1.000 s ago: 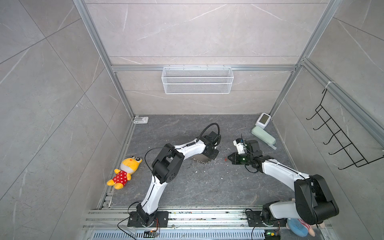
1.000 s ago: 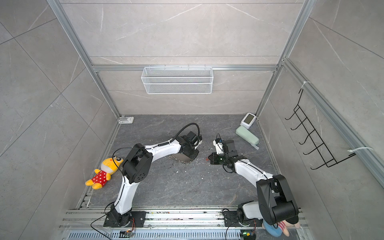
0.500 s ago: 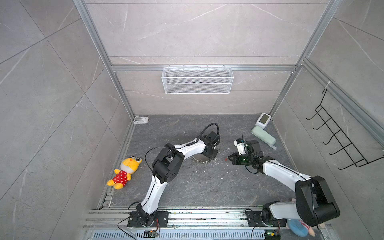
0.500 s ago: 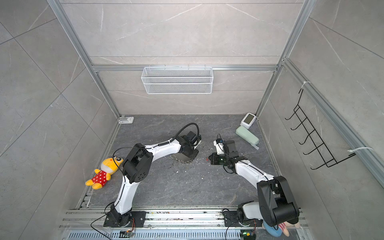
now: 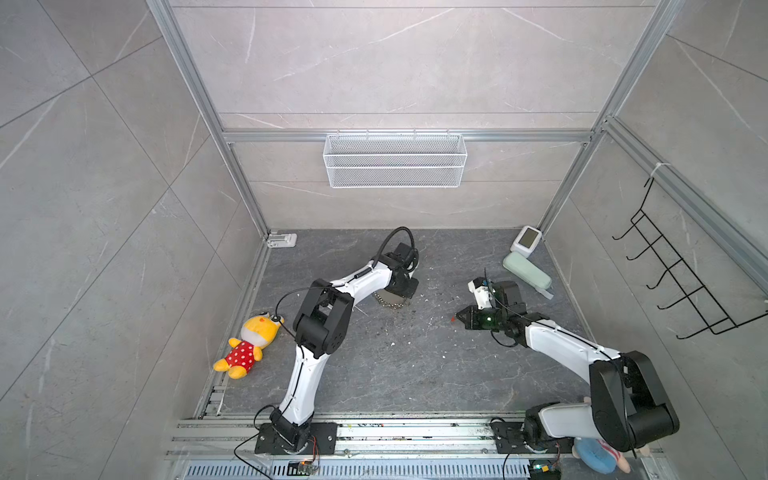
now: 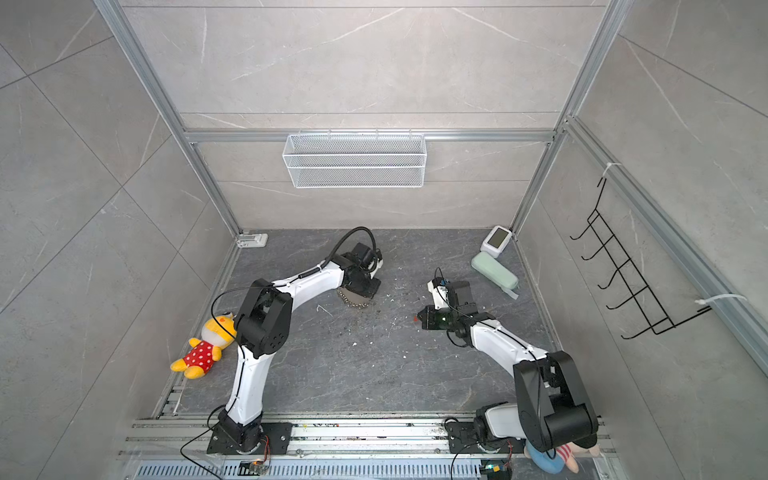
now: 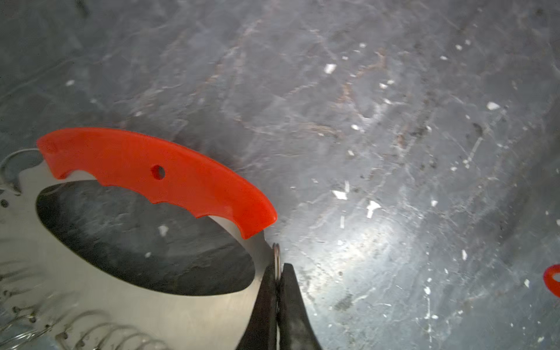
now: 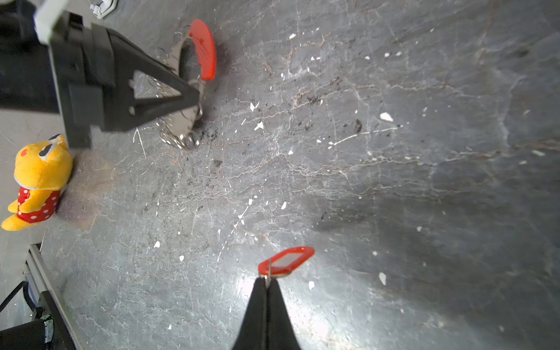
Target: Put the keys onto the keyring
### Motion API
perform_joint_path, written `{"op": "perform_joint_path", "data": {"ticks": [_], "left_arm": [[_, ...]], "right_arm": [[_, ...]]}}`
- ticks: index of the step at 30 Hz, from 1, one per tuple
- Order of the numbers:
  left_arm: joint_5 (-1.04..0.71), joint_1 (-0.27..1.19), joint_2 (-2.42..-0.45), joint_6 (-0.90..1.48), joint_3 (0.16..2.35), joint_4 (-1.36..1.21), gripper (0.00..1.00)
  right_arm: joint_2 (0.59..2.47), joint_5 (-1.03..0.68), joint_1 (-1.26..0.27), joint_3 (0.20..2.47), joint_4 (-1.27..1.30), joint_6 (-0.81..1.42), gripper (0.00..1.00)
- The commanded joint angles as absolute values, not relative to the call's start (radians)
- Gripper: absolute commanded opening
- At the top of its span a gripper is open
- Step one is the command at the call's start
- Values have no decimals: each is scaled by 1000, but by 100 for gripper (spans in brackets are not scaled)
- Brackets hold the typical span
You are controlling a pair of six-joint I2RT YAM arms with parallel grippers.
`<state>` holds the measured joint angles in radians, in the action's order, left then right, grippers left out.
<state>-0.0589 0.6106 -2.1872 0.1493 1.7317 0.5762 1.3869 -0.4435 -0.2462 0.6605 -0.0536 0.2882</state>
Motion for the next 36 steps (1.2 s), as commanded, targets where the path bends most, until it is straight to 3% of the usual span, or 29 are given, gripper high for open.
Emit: {"op": "perform_joint_path", "data": {"ticks": [1,13,24,32,36], "left_arm": [[-105,567,-2209,294,1775,572,0],[-121,560,-2295,327,1844,538,9],[-142,560,-2251,337,1862,555,28],[-145,559,-2190,333,1857,564,31],[-179,559,-2128,265,1795,523,27]], "right_arm": [[1430,-467,-241,693,-39,301,0],[1450,-474,-241,726,-58,308,0],[1430,-480,-242,730,-77,305,0],[1410,-483,-242,724,-86,302,0],[1404,-486,-241,722,-87,302,0]]}}
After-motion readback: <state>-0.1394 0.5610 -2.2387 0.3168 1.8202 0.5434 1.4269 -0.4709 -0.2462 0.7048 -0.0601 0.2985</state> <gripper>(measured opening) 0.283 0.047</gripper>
